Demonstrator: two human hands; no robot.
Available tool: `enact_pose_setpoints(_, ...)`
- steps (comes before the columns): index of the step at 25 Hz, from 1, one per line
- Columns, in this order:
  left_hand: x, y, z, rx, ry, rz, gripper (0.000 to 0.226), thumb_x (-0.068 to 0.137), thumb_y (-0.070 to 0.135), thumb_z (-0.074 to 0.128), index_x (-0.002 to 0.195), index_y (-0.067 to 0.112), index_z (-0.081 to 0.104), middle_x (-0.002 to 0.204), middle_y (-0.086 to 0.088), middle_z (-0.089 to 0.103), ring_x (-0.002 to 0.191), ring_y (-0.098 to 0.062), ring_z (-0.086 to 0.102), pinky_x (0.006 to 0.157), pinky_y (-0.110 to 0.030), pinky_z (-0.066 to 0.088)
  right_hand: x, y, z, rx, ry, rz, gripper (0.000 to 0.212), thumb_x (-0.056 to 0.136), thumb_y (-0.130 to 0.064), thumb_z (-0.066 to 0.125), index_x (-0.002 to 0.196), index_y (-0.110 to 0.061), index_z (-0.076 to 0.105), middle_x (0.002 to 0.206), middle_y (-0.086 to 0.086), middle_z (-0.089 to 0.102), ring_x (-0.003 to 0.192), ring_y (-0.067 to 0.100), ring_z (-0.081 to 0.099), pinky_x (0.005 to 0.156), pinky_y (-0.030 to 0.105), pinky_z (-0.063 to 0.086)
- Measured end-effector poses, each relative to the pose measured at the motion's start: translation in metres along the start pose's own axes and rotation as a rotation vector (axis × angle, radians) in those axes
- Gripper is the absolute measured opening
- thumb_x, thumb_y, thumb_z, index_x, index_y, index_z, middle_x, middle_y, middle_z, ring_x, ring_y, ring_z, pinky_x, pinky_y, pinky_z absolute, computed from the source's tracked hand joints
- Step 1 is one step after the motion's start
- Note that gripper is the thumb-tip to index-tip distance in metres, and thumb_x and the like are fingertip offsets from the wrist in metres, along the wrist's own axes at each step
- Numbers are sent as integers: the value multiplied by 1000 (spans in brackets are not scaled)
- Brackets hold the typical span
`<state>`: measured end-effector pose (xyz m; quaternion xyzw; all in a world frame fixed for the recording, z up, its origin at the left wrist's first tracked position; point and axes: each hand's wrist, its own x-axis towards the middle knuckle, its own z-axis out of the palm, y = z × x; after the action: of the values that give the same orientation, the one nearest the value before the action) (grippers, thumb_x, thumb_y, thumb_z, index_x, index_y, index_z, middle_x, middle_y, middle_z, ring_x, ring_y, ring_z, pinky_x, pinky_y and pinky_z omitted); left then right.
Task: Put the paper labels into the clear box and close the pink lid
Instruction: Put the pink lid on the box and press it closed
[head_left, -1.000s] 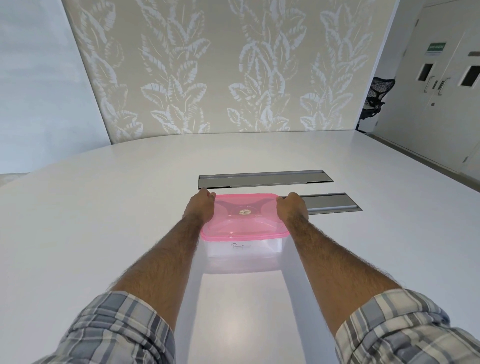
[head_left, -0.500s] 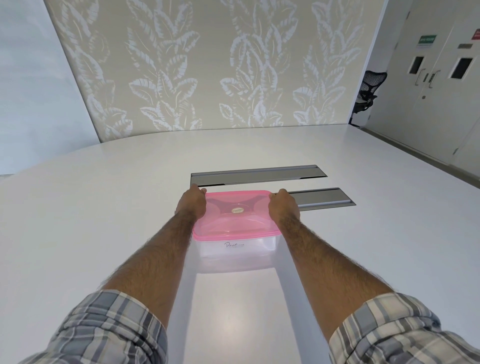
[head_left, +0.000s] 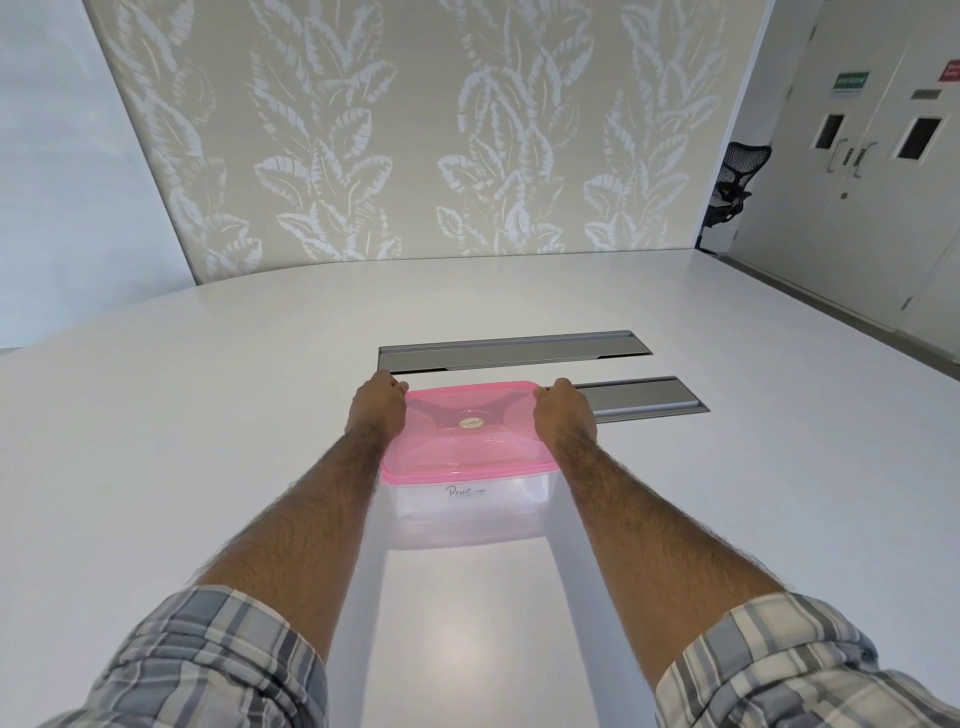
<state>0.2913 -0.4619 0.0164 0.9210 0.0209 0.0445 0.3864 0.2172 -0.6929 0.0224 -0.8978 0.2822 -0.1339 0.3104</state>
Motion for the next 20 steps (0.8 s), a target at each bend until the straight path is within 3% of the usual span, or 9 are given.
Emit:
enact_pose_setpoints(3,-10,10,-4,207,41,41,18,99,14,43,110,11,57,114,-11,62,98,-31,56,79,-39,46,-2,0,-2,-8,-1,2,35,102,-35,43,121,-7,55,119,12,66,108,31,63,85,41,50)
enact_pose_setpoints(5,-19,20,-7,386,26,130,29,99,10,42,126,11,53,128,-13,56,114,-35,54,91,-44,46,-3,1,-3,-17,1,-9,36,102,-35,43,122,-7,55,119,13,66,108,32,63,85,41,50)
enact_pose_setpoints(10,-57,30,2,478,-132,236,68,104,51,28,158,9,20,166,-12,14,152,-31,15,121,-47,17,-7,0,-8,-12,-13,-21,38,102,-35,43,123,-6,55,123,15,64,112,34,61,87,40,49)
enact_pose_setpoints(14,-74,26,5,492,-184,205,86,97,70,13,160,12,9,169,-7,1,155,-28,1,124,-48,5,-13,2,-6,-72,19,-32,43,102,-40,39,122,-7,58,121,13,66,109,32,63,83,38,47)
enact_pose_setpoints(20,-79,24,7,546,-160,198,91,93,74,7,161,12,6,169,-4,-1,155,-25,-2,124,-47,4,-21,1,-4,-149,81,-60,57,102,-48,28,111,-7,66,110,12,70,100,32,66,80,39,49)
